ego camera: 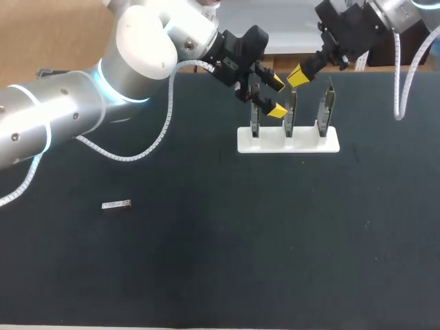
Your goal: Pick up the optical module with the left hand, and insert it into the network port with the right hand.
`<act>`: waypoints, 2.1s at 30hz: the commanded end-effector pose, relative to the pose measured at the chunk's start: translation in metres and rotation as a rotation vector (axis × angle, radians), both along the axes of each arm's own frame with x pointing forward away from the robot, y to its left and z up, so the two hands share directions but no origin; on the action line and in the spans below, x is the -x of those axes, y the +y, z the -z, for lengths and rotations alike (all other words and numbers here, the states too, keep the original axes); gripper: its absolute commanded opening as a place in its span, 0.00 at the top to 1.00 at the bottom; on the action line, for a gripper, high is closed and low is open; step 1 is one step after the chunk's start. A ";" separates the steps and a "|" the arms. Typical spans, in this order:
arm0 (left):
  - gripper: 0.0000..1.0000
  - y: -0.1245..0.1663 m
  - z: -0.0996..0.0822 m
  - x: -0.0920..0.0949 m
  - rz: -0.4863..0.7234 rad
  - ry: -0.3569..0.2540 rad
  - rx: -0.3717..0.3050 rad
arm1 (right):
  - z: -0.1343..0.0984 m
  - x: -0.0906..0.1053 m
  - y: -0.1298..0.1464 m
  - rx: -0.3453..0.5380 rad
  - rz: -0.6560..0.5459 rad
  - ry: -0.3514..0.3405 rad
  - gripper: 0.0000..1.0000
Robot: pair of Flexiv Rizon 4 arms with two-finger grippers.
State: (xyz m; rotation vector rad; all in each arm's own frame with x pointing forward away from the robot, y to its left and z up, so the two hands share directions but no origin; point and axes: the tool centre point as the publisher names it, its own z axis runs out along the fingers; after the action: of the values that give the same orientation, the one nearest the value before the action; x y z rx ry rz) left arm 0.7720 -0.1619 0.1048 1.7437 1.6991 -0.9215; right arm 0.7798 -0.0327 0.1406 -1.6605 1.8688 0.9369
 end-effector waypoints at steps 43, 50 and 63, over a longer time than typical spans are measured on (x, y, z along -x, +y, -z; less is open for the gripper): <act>0.00 -0.001 0.000 -0.002 0.004 0.004 -0.005 | -0.026 0.013 -0.131 -0.165 0.000 -0.108 1.00; 0.00 -0.001 0.000 -0.002 0.004 0.004 -0.005 | -0.016 0.008 -0.129 -0.197 -0.012 -0.092 1.00; 0.00 -0.001 0.000 -0.002 0.004 0.004 -0.005 | -0.004 0.005 -0.112 -0.207 -0.028 -0.101 1.00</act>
State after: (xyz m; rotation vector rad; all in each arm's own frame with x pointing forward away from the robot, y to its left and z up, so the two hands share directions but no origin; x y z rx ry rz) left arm 0.7720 -0.1619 0.1048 1.7437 1.6990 -0.9216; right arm 0.7716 -0.1456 0.1454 -1.5779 1.6310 0.9975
